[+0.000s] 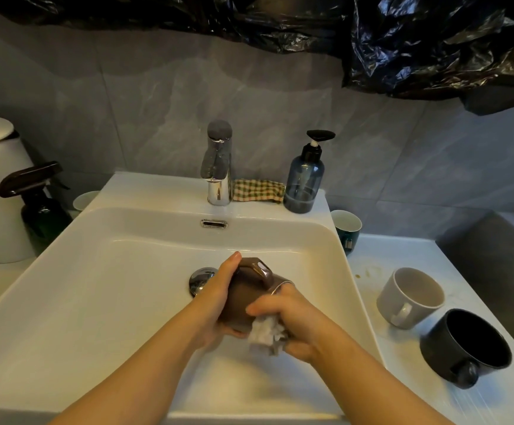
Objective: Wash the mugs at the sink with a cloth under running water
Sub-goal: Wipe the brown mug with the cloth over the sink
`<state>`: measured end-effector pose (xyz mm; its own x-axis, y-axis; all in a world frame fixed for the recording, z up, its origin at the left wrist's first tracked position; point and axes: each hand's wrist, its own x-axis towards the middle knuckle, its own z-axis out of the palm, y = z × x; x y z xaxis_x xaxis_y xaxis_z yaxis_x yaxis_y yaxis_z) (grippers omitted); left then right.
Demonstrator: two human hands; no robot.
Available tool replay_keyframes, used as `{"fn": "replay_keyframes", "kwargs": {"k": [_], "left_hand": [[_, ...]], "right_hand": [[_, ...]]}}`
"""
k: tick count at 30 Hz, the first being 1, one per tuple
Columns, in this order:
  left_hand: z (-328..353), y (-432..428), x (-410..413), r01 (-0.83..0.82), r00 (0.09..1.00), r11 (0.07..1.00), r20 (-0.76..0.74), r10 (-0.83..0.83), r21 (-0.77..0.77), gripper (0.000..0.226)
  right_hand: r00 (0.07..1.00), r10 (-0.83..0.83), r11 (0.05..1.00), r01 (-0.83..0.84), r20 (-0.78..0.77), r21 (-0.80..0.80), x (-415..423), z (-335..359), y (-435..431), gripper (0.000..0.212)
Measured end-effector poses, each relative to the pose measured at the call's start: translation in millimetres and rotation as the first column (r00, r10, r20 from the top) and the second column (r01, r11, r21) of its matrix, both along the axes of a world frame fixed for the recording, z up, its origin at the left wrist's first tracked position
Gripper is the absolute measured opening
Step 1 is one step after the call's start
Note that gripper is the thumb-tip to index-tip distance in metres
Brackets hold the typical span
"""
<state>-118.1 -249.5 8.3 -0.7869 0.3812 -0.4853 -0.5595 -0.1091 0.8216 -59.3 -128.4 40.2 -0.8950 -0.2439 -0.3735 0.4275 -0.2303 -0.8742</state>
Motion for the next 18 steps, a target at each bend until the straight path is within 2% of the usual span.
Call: {"fn": "replay_keyframes", "kwargs": {"k": [1, 2, 3, 4, 5, 6, 7, 8, 9, 10, 11, 12, 13, 14, 16, 18], "left_hand": [[0, 0, -1, -0.023, 1.0, 1.0, -0.014, 0.023, 0.001, 0.049], [0, -1, -2, -0.04, 0.999, 0.999, -0.016, 0.04, 0.0, 0.051], [0, -1, -3, -0.05, 0.999, 0.999, -0.008, 0.05, -0.007, 0.055], [0, -2, -4, -0.052, 0.999, 0.998, 0.006, 0.052, -0.021, 0.06], [0, -3, -5, -0.048, 0.999, 0.998, 0.02, 0.049, -0.032, 0.062], [-2, -4, -6, -0.045, 0.998, 0.998, 0.033, 0.046, -0.039, 0.063], [-4, -5, -6, -0.041, 0.998, 0.998, 0.051, 0.044, -0.048, 0.061], [-5, -5, -5, -0.026, 0.997, 0.998, 0.077, 0.031, -0.062, 0.059], [-4, -5, -2, 0.006, 0.994, 0.997, 0.106, 0.002, -0.076, 0.058], [-4, -4, 0, 0.043, 0.991, 0.995, 0.134, -0.031, -0.093, 0.058], [-3, -2, 2, 0.07, 0.987, 0.991, 0.15, -0.052, -0.115, 0.059], [-2, 0, 3, 0.075, 0.986, 0.988, 0.154, -0.055, -0.133, 0.059], [0, 2, 3, 0.062, 0.988, 0.989, 0.147, -0.042, -0.138, 0.057], [2, 2, 2, 0.035, 0.99, 0.991, 0.139, -0.017, -0.129, 0.054], [4, 3, 1, -0.028, 0.987, 0.995, 0.152, 0.042, -0.091, 0.05], [3, 1, -2, -0.055, 0.982, 0.998, 0.181, 0.061, -0.038, 0.053]], "right_hand": [[0.998, -0.044, 0.964, 0.053, 0.038, -0.262, -3, -3, -1, 0.043], [0.996, -0.069, 0.894, 0.091, 0.064, -0.439, -4, -3, -3, 0.051], [0.992, -0.093, 0.851, 0.123, 0.085, -0.511, -7, -6, -4, 0.059], [0.99, -0.11, 0.857, 0.138, 0.086, -0.497, -8, -9, -5, 0.061], [0.993, -0.107, 0.898, 0.122, 0.059, -0.423, -6, -9, -4, 0.057], [0.997, -0.071, 0.962, 0.071, 0.011, -0.263, -5, -12, -4, 0.05], [0.999, 0.02, 1.0, -0.021, -0.049, -0.012, -1, -10, -3, 0.045], [0.98, 0.181, 0.941, -0.147, -0.086, 0.304, 2, -10, -2, 0.042], [0.924, 0.38, 0.76, -0.28, -0.05, 0.586, 4, -9, -1, 0.041], [0.851, 0.522, 0.51, -0.362, 0.053, 0.78, 5, -9, 2, 0.045], [0.796, 0.578, 0.273, -0.393, 0.177, 0.878, 6, -9, 4, 0.046], [0.781, 0.579, 0.11, -0.359, 0.234, 0.927, 5, -7, 7, 0.045], [0.808, 0.558, 0.062, -0.266, 0.187, 0.962, 4, -8, 8, 0.046], [0.829, 0.554, 0.097, -0.157, 0.078, 0.983, 3, -10, 8, 0.052], [0.805, 0.567, 0.262, 0.02, -0.171, 0.965, 0, -17, 6, 0.067], [0.779, 0.546, 0.418, 0.067, -0.309, 0.906, -4, -21, 3, 0.075]]}}
